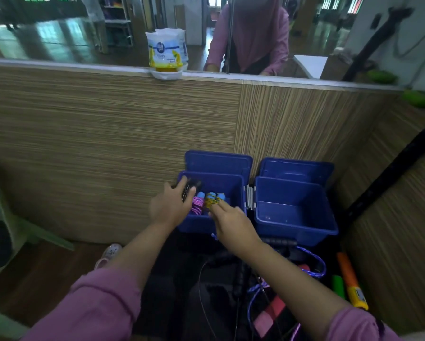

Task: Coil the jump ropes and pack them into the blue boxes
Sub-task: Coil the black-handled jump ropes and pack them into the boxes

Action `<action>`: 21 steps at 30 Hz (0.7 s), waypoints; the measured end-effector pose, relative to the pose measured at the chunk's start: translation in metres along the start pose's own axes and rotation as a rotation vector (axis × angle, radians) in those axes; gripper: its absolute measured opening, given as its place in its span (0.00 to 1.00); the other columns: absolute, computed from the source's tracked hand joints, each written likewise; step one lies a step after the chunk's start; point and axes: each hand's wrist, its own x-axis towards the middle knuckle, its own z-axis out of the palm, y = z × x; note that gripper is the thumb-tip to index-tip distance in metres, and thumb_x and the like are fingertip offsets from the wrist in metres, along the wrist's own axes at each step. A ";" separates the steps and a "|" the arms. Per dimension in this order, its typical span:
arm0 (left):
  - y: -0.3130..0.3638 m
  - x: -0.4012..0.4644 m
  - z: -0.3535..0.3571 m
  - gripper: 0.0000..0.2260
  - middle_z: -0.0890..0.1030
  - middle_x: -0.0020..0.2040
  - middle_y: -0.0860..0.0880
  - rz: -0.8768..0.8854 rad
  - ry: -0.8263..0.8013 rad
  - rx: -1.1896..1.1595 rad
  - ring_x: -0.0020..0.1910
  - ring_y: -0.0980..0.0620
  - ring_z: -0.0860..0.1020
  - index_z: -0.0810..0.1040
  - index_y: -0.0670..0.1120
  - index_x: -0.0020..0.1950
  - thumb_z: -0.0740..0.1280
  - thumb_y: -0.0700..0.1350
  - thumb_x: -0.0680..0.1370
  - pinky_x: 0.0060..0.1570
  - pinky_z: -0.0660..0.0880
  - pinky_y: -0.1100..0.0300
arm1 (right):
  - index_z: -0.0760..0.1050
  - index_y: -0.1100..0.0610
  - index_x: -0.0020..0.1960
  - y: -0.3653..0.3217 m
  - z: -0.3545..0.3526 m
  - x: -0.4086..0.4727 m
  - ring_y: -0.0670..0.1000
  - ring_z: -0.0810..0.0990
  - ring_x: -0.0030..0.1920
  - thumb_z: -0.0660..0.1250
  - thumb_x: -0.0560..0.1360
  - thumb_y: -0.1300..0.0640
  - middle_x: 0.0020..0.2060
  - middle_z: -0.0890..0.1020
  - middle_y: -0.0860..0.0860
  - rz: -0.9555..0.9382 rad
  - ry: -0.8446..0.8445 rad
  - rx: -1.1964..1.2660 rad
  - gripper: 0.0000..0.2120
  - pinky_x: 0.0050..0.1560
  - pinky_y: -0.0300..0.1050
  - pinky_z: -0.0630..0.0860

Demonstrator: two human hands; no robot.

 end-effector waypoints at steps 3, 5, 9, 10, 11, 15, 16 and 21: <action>-0.006 -0.012 0.010 0.28 0.73 0.61 0.43 0.223 -0.095 0.116 0.50 0.42 0.79 0.58 0.60 0.76 0.44 0.66 0.78 0.44 0.74 0.53 | 0.75 0.58 0.50 0.017 -0.009 0.012 0.57 0.76 0.43 0.62 0.77 0.62 0.45 0.78 0.53 -0.081 -0.043 0.008 0.05 0.40 0.44 0.62; -0.009 -0.021 0.015 0.34 0.74 0.61 0.45 0.390 -0.147 0.165 0.49 0.43 0.79 0.57 0.60 0.76 0.35 0.67 0.72 0.43 0.74 0.54 | 0.74 0.57 0.52 0.032 -0.013 0.018 0.56 0.75 0.47 0.58 0.81 0.58 0.45 0.75 0.51 -0.081 -0.137 0.070 0.07 0.44 0.47 0.63; -0.008 -0.033 0.018 0.32 0.77 0.57 0.46 0.574 -0.218 -0.007 0.47 0.43 0.79 0.61 0.59 0.76 0.37 0.65 0.75 0.44 0.76 0.50 | 0.75 0.55 0.54 0.061 -0.020 0.021 0.50 0.71 0.51 0.56 0.82 0.52 0.43 0.70 0.46 -0.003 -0.329 0.135 0.11 0.48 0.48 0.60; -0.005 -0.035 0.018 0.31 0.77 0.56 0.46 0.624 -0.234 -0.058 0.48 0.43 0.79 0.62 0.57 0.75 0.40 0.66 0.77 0.44 0.76 0.49 | 0.76 0.54 0.53 0.067 -0.021 0.021 0.47 0.72 0.51 0.58 0.81 0.51 0.43 0.71 0.44 -0.005 -0.351 0.191 0.10 0.49 0.48 0.60; -0.002 -0.038 0.019 0.31 0.78 0.56 0.46 0.662 -0.255 -0.103 0.50 0.44 0.79 0.63 0.53 0.75 0.43 0.66 0.78 0.47 0.76 0.49 | 0.77 0.54 0.52 0.070 -0.021 0.021 0.45 0.72 0.50 0.60 0.80 0.52 0.43 0.72 0.43 -0.012 -0.349 0.259 0.09 0.50 0.48 0.62; 0.000 -0.041 0.015 0.36 0.77 0.64 0.45 0.641 -0.284 -0.274 0.59 0.47 0.78 0.58 0.48 0.77 0.56 0.68 0.74 0.56 0.74 0.55 | 0.81 0.49 0.53 0.075 -0.024 0.023 0.45 0.76 0.45 0.66 0.76 0.50 0.41 0.77 0.46 0.029 -0.286 0.475 0.09 0.51 0.43 0.70; 0.001 -0.041 0.013 0.35 0.77 0.64 0.46 0.659 -0.275 -0.313 0.58 0.47 0.78 0.57 0.51 0.77 0.57 0.68 0.75 0.56 0.74 0.56 | 0.81 0.43 0.54 0.077 -0.023 0.023 0.45 0.77 0.46 0.65 0.75 0.46 0.42 0.77 0.47 0.056 -0.291 0.457 0.10 0.53 0.45 0.69; 0.005 -0.041 0.008 0.30 0.74 0.54 0.52 0.754 -0.208 -0.359 0.44 0.51 0.78 0.56 0.65 0.74 0.60 0.68 0.75 0.44 0.77 0.53 | 0.82 0.47 0.46 0.085 -0.013 0.015 0.46 0.76 0.40 0.59 0.75 0.38 0.36 0.78 0.46 0.280 -0.322 0.455 0.17 0.51 0.46 0.72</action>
